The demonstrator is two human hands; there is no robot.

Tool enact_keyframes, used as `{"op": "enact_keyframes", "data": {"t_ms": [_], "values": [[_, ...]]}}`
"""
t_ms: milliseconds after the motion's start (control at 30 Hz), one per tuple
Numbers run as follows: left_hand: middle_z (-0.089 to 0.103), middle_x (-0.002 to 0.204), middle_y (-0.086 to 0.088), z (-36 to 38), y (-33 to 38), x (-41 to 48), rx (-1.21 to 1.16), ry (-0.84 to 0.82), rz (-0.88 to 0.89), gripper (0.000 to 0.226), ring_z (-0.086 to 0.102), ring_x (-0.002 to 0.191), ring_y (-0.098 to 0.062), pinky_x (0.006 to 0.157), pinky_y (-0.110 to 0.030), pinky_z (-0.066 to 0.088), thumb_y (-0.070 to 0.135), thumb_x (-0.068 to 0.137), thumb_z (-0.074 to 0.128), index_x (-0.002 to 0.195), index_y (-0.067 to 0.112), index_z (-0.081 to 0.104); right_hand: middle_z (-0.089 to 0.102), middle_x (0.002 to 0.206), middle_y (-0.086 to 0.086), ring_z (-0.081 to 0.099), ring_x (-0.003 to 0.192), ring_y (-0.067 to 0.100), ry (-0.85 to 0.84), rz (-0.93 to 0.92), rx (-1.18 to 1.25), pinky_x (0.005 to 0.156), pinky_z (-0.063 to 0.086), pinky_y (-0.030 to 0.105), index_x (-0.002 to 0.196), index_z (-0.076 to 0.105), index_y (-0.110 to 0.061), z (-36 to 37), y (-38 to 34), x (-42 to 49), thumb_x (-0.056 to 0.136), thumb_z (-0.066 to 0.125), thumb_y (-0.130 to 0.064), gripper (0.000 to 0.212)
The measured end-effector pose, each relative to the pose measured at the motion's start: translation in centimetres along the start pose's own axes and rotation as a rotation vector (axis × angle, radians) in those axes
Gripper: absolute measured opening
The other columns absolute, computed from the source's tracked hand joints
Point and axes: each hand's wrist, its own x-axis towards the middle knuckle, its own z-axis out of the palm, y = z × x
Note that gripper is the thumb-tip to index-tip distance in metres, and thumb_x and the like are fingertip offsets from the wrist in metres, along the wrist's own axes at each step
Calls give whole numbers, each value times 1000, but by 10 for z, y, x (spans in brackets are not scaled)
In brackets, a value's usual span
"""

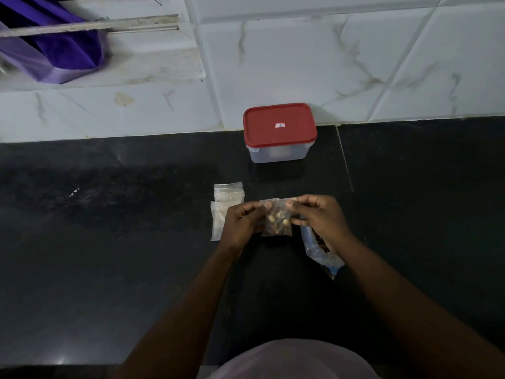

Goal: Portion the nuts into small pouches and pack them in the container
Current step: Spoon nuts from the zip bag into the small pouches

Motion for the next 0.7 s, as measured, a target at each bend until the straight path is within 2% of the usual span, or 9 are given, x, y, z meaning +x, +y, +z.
{"op": "enact_keyframes", "data": {"t_ms": [100,233,400,600,700], "values": [[79,95,-7,-4,0,8,62,30,4,19,77,86,-19,68,-25,60,15,100,62,107,2,74,79,91,9,77,87,21,7,13,0,73,63,29,98,77,-7,2,-3,9,93,73,-12,8],[79,97,-3,-14,-1,26,239,122,57,12,76,93,-20,81,-38,63,17,97,68,102,11,77,78,91,10,77,84,18,4,29,-47,71,62,27,101,76,-4,3,-7,24,94,73,-11,11],[77,87,0,-17,3,47,457,203,58,9,76,81,-13,74,-30,63,17,98,68,100,15,76,78,90,11,77,85,20,3,54,-108,73,63,29,96,77,-8,5,-9,47,92,75,-12,6],[76,80,-2,-14,11,66,603,221,31,8,76,78,-21,70,-31,63,13,97,67,98,15,75,77,91,11,77,76,14,24,100,-147,63,60,23,92,76,-8,8,-10,67,90,78,-11,4],[75,76,-3,-13,14,71,634,211,33,9,74,73,-20,71,-35,62,10,96,67,96,15,74,76,92,11,77,75,14,24,122,-164,64,61,24,91,75,-10,8,-10,73,89,77,-9,3]]}}
